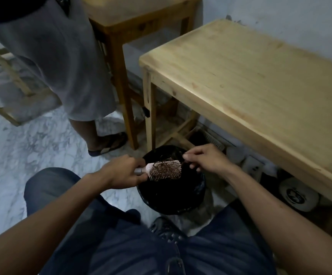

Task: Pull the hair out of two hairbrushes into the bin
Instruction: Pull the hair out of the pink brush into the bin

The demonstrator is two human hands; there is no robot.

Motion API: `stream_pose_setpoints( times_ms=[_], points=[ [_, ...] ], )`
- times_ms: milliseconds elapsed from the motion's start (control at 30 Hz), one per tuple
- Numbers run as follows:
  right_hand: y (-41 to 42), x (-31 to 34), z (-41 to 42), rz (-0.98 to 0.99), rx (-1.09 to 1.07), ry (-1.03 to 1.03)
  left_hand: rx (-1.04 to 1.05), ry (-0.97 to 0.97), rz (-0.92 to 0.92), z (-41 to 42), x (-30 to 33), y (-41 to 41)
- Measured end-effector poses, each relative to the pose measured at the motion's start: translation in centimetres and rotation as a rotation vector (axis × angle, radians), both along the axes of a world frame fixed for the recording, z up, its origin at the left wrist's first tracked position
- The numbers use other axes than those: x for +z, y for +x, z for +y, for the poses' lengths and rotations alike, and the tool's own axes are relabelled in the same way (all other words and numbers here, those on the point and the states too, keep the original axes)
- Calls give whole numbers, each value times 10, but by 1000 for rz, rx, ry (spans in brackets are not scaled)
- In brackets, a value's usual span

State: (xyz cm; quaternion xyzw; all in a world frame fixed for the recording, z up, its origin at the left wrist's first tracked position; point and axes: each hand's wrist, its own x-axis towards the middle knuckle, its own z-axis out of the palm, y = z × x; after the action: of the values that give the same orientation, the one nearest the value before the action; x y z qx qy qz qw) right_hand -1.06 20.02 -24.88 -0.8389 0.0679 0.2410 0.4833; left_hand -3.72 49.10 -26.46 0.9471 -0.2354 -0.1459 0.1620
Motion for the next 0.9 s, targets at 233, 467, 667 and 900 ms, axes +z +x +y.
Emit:
stream_pose_setpoints(
  times_ms=[233,467,667,900],
  points=[
    [7,-11,-11,59,-195,-74,112,-80,-5,14,9,0],
    [12,-18,-21,65,-268,-401,136,-70,-58,21,15,3],
    [14,-17,-16,-67,-348,-584,124,-19,-57,20,19,13],
    [16,-8,-8,124,-173,-253,120,30,-83,12,28,18]
  ],
)
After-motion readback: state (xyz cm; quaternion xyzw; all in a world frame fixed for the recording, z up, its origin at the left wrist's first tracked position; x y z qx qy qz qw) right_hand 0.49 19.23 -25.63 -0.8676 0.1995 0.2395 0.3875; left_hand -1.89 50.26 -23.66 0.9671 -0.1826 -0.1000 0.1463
